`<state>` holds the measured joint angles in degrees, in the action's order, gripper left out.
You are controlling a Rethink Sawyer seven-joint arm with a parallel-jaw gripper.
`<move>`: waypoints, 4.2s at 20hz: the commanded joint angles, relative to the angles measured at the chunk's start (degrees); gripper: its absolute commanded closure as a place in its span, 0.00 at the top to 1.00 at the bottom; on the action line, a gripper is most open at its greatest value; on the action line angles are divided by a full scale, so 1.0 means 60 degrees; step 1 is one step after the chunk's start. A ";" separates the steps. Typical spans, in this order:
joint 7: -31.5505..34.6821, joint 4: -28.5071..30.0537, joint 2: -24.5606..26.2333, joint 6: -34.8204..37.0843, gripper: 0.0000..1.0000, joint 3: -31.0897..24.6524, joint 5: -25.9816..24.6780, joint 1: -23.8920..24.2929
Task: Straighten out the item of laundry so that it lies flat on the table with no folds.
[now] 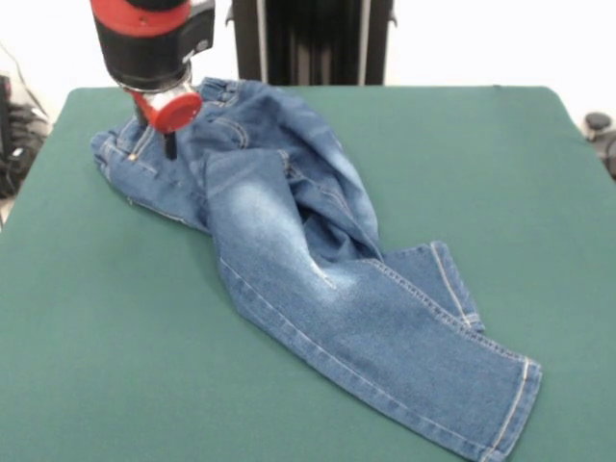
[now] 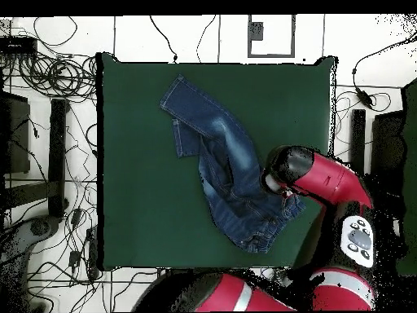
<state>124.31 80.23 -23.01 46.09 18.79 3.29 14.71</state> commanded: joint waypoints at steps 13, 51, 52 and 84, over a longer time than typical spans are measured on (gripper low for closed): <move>0.2496 -0.0068 0.0030 -0.0758 1.00 -0.1800 0.2654 -0.1095; 0.6971 -0.3324 0.2975 -0.0880 1.00 0.0125 0.5527 -0.3099; 0.7179 -0.3574 0.3029 -0.0636 1.00 0.0262 0.5543 -0.3161; 0.6326 -0.6257 0.3808 0.2564 0.00 0.1677 0.4461 -0.2885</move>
<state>155.29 40.60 4.59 58.13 31.97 30.26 -2.25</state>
